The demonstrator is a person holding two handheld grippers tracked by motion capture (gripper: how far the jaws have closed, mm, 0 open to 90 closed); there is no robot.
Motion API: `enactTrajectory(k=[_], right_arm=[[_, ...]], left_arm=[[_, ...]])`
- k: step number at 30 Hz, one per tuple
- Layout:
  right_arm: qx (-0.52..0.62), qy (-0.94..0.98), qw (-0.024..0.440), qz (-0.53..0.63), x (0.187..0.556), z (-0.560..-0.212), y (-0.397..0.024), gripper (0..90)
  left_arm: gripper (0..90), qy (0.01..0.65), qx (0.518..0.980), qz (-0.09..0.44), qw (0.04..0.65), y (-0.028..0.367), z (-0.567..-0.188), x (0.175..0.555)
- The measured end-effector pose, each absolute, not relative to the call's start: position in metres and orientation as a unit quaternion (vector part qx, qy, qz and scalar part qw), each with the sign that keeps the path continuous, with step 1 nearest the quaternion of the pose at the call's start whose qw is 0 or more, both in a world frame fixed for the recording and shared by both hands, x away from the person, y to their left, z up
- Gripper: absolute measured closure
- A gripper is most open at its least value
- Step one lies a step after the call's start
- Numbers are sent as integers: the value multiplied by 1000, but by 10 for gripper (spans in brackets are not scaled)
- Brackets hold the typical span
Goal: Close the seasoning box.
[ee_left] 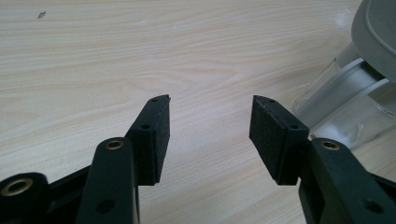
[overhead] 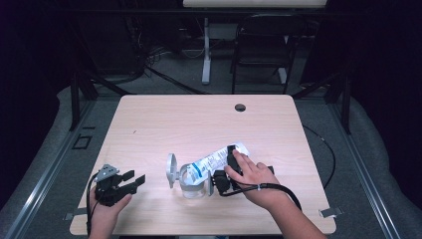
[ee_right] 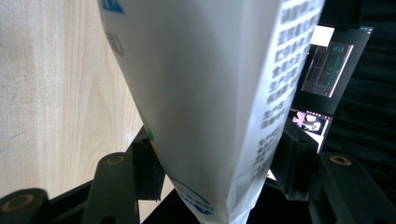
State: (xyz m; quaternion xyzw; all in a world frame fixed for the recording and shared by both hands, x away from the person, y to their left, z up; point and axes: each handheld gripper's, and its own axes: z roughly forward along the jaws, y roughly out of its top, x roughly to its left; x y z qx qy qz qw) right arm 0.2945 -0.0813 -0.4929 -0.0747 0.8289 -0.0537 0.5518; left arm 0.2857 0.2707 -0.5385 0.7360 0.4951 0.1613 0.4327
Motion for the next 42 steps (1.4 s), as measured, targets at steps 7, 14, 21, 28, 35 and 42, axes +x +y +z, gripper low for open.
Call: enactTrajectory(k=[7,14,21,28,35,42], right_arm=[[-75,828,553,-55,295,-493,-81,448],[-74,829,552,-55,296,-493,-81,450],[-78,828,553,-57,296,-492,-81,450],[-81,826,554,-59,296,-492,-80,451],[-80,827,554,-60,296,-491,-80,454],[-81,826,554,-61,296,-491,-80,455]], left_arm=[[486,495,736,161,433,271,-539,286],[486,497,734,162,433,271,-539,286],[486,497,733,162,434,271,-539,286],[486,497,734,161,433,271,-539,286],[486,497,734,162,433,271,-539,286],[486,497,734,161,434,271,-539,286]])
